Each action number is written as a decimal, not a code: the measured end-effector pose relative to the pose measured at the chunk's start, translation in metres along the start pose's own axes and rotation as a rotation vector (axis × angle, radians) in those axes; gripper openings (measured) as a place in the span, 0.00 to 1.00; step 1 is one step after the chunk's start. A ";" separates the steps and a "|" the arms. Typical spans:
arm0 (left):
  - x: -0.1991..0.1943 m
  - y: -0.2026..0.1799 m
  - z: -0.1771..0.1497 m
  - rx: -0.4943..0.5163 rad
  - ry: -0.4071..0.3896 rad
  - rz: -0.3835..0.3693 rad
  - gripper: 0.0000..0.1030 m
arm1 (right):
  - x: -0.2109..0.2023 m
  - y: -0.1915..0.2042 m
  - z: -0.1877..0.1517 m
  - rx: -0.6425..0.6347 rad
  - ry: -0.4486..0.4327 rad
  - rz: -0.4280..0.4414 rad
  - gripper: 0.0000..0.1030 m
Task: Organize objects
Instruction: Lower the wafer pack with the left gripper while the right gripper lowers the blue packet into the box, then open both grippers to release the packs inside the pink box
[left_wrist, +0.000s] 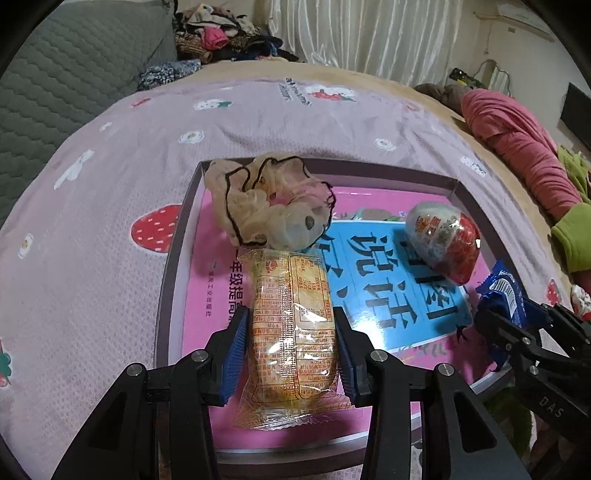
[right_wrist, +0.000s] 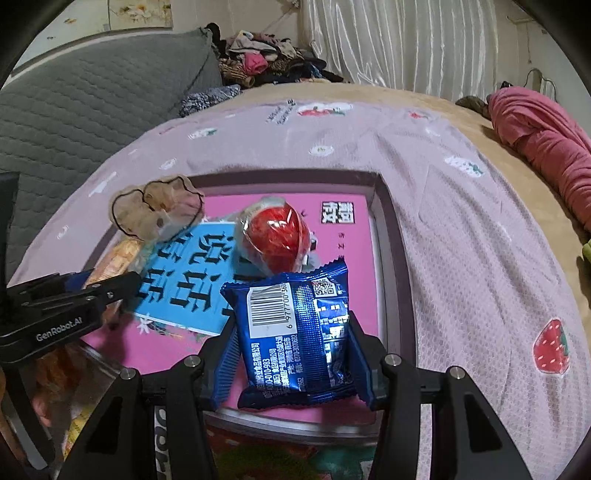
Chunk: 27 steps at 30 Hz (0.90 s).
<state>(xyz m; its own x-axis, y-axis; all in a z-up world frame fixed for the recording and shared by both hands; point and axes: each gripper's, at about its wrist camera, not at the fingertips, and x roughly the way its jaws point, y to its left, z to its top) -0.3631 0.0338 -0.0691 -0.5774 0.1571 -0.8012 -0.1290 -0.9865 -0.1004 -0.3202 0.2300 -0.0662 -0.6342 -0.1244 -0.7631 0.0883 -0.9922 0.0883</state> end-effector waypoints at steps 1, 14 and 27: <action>0.001 0.001 -0.001 -0.004 0.009 -0.005 0.44 | 0.002 0.000 -0.001 0.000 0.008 -0.005 0.51; 0.006 0.001 -0.004 -0.021 0.036 -0.026 0.44 | 0.013 0.000 -0.002 -0.003 0.047 -0.009 0.51; 0.004 0.000 -0.004 -0.012 0.033 -0.017 0.54 | 0.006 -0.002 0.001 0.007 0.032 0.003 0.56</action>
<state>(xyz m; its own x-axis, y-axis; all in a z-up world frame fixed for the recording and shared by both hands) -0.3624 0.0338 -0.0742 -0.5479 0.1728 -0.8185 -0.1289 -0.9842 -0.1215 -0.3251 0.2314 -0.0708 -0.6087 -0.1272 -0.7832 0.0846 -0.9918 0.0954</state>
